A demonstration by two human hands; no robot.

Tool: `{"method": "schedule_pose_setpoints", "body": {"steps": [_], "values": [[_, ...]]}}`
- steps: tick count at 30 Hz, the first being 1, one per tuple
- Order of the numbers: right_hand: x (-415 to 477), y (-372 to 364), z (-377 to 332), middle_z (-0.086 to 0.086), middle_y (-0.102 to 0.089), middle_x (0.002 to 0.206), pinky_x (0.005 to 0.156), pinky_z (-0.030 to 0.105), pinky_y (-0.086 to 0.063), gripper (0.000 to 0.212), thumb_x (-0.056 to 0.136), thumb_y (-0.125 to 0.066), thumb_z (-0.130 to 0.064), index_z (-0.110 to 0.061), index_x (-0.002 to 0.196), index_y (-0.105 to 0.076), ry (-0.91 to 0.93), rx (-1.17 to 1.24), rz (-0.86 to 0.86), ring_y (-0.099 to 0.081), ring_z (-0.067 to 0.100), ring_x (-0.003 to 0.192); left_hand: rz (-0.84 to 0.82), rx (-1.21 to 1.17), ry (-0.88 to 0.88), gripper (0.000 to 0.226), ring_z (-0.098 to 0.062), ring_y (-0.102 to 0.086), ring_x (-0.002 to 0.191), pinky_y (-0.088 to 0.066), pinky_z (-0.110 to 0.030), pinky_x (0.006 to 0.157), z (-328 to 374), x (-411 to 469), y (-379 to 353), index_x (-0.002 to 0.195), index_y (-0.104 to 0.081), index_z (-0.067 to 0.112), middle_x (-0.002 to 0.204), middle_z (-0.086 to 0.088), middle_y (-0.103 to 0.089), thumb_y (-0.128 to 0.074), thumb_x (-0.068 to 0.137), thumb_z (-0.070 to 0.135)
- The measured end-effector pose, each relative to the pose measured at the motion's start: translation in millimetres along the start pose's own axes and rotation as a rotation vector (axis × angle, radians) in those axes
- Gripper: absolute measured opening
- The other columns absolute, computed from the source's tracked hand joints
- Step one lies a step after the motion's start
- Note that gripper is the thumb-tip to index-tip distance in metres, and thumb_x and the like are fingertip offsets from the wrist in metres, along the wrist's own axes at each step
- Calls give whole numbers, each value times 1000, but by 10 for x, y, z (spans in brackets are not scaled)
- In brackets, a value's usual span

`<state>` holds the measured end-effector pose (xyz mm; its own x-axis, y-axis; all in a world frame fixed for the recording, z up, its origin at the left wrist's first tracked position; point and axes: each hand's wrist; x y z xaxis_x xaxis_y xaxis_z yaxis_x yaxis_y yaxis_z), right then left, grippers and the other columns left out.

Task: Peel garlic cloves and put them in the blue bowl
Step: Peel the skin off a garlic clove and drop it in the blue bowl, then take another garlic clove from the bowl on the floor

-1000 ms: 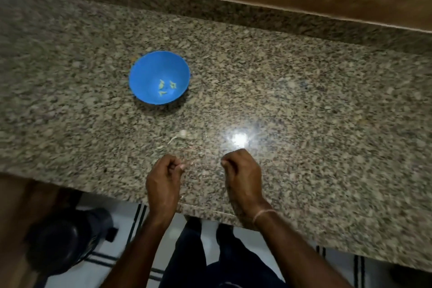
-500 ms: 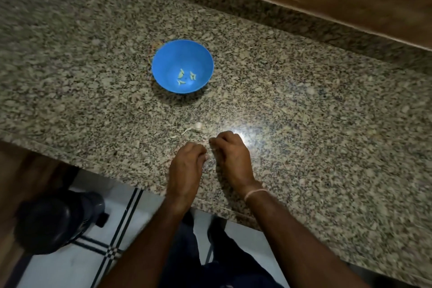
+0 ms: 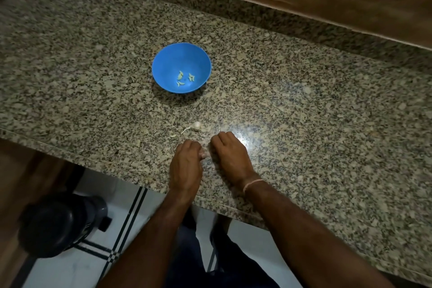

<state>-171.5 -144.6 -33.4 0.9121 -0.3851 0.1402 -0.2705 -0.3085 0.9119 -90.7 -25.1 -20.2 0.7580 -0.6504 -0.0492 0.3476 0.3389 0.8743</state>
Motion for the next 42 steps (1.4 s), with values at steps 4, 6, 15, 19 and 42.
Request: {"method": "schedule_pose_setpoints", "body": {"steps": [4,6,15,19,42], "values": [[-243,98,-120,-1,-54,91,65,31,-30,9,97,-58,-10,-18,94,-55,-128,28,-114,-42,16,82,-8,-166,140,22,-15,-59,80,-45,-29,62,-22,-79,38,82,-58,20,87,6,-59,-64,96,4],[-264,117,-251,-2,-58,85,64,34,-40,16,94,-52,-4,-16,84,-54,-336,292,-173,-49,16,79,4,-272,233,29,-10,-64,78,-53,-29,62,-77,-153,62,79,-58,27,84,8,-64,-66,96,6],[154,18,-1421,2,-56,55,50,22,-46,33,109,-47,-3,-9,77,-53,-871,1456,-378,-50,11,46,236,-622,510,12,-7,-66,73,-46,-18,63,-881,-567,699,83,-71,20,76,10,-70,-73,94,14],[266,-471,-2329,5,-53,60,75,35,-47,32,105,-47,6,-8,77,-57,-856,1469,-489,-47,15,55,344,-656,640,21,-13,-69,76,-52,-29,71,-1729,-1038,1028,78,-70,27,77,9,-72,-73,93,13],[216,-3620,-5947,9,-52,62,49,22,-46,34,102,-45,10,-6,73,-56,-781,899,-1064,-51,14,52,647,-782,1310,15,-20,-70,77,-55,-33,75,-5786,-3077,1812,79,-72,18,78,0,-73,-73,93,12]]}}
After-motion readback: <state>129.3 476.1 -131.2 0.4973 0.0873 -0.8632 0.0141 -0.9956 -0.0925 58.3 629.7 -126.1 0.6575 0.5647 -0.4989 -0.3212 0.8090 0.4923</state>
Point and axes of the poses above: each hand's wrist, its own x-axis towards the middle knuckle, its own y-axis out of the back of the hand, z = x × y
